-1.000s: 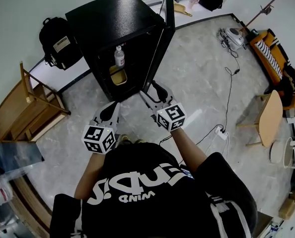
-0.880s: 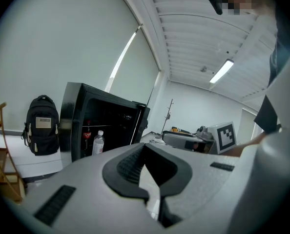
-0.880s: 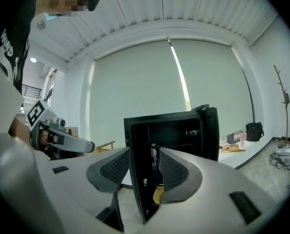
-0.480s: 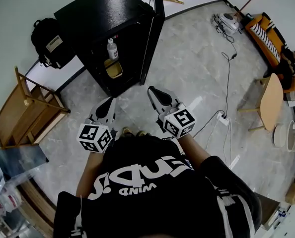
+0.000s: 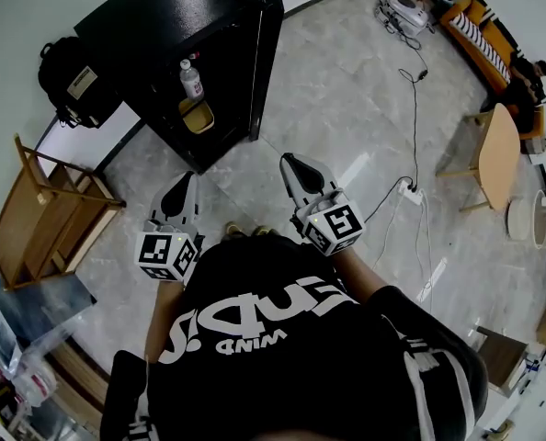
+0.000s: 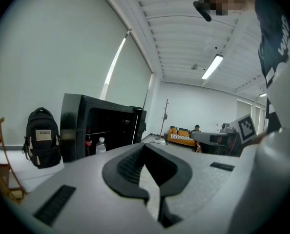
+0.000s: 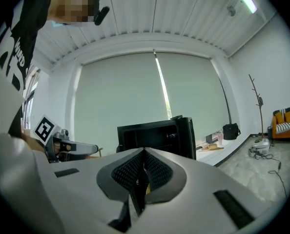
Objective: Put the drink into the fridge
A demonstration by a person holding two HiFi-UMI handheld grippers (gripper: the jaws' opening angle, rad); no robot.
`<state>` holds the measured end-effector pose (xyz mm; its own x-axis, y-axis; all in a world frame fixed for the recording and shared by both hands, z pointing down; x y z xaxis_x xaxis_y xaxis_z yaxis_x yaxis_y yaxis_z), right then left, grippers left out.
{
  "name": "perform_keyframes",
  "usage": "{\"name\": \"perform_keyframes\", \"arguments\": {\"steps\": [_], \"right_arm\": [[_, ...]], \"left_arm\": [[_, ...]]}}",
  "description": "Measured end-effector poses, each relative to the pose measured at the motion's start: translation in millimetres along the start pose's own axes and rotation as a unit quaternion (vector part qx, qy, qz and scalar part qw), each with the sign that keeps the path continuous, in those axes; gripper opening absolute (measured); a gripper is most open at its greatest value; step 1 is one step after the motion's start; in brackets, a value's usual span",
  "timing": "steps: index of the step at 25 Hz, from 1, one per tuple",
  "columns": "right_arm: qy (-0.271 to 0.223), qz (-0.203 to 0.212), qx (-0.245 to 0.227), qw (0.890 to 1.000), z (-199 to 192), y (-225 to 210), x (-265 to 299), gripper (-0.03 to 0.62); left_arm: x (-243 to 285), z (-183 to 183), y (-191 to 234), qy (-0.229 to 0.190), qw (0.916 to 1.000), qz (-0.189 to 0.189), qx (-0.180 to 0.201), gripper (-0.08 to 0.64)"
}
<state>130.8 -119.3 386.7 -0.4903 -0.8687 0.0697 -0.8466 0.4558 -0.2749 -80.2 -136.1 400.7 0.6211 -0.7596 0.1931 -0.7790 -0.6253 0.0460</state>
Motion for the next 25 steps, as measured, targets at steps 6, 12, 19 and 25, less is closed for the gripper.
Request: {"name": "perform_keyframes", "arguments": {"steps": [6,12,19,25], "right_arm": [[0.005,-0.004,0.003,1.000,-12.3,0.8,9.9,0.025],[0.024,-0.002,0.014,1.000,-29.4,1.5,14.6,0.025],[0.034,-0.015,0.016,0.999,-35.1,-5.6,12.1,0.025],[0.037,-0.007,0.016,0.999,-36.1,-4.8,9.0,0.023]], "left_arm": [[0.4,-5.8,8.5,-0.010,0.9999,0.007,0.002,0.008],[3.7,-13.6,8.7,-0.014,0.9998,0.012,0.005,0.008],[7.9,-13.7,3.8,-0.013,0.9998,0.013,0.000,0.008],[7.3,-14.3,0.6,-0.010,0.9998,0.020,-0.003,0.008]]}}
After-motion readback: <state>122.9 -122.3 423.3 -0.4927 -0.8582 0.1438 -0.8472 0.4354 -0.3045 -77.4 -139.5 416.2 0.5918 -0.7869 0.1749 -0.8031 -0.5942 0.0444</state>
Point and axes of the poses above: the fingertips, and each gripper's own axes: x forward along the fingers, y to its left, z out of its top, the point moved 3 cm from there along -x, backward along the fingers, and after that the axes turned 9 degrees about x, right-handed, at the moved point
